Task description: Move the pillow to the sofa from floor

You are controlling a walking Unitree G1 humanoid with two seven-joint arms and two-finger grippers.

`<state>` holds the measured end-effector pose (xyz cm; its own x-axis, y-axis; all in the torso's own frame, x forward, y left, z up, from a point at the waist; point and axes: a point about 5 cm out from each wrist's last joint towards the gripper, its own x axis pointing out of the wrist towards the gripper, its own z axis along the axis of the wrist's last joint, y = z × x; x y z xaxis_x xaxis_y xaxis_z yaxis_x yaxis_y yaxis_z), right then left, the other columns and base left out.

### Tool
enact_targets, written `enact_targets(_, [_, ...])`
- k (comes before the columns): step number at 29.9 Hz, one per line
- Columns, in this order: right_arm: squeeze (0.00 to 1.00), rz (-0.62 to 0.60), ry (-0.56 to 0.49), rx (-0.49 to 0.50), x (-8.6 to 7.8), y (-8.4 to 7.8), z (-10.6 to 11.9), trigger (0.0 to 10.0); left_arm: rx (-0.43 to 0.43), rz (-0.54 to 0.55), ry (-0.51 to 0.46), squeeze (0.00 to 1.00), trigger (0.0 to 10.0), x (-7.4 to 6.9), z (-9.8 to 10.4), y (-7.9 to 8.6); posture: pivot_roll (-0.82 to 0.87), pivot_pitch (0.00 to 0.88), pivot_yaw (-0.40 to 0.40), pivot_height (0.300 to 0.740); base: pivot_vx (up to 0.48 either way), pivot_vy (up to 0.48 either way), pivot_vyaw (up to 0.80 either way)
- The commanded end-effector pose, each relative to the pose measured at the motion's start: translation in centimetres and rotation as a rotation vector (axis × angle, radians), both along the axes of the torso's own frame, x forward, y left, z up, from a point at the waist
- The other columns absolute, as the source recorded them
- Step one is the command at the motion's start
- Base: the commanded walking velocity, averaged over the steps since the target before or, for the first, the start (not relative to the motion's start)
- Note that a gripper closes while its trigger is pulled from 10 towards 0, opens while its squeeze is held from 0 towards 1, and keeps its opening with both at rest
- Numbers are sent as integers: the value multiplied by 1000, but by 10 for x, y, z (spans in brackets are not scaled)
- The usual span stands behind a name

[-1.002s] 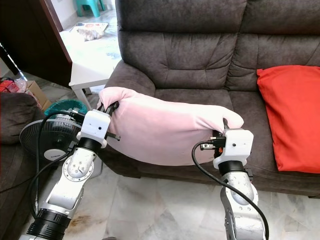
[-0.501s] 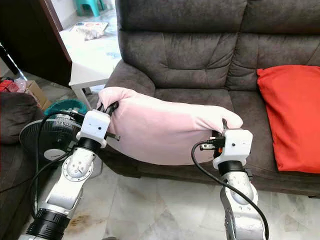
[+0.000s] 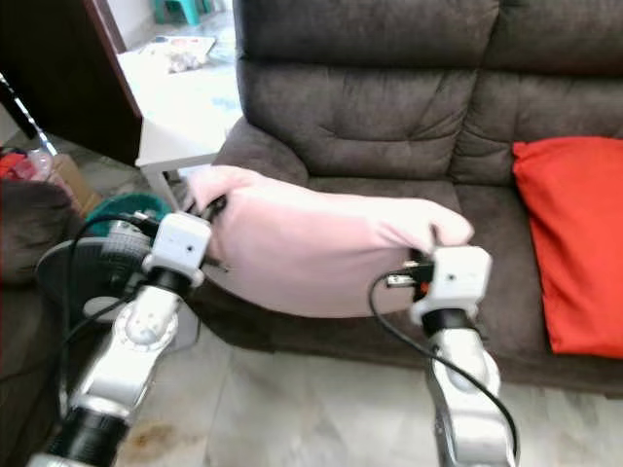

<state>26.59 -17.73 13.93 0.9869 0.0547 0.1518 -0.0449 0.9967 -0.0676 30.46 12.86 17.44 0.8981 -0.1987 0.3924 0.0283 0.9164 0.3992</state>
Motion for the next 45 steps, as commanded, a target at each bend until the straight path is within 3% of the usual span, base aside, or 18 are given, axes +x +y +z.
enact_targets(1, [0, -40, -91, -6, -3, -10, 20, 10000, -9, -24, -37, 0, 10000, -1, 8, -8, 72, 81, 34, 740, 386, 0, 0])
enact_targets(16, [0, -24, -91, -46, -2, -8, 22, 10000, -10, -21, -46, 0, 10000, 0, 12, -7, 74, 81, 33, 740, 275, 0, 0])
enact_targets(27, [0, 2, -82, -51, -3, -6, 21, 10000, -16, -13, -38, 0, 10000, 1, 11, -7, 75, 83, 30, 740, 277, 0, 777])
enact_targets(45, [0, -33, -42, -16, 0, -11, 14, 10000, -18, -22, -26, 0, 10000, 1, 9, -7, 78, 84, 30, 740, 290, 0, 0])
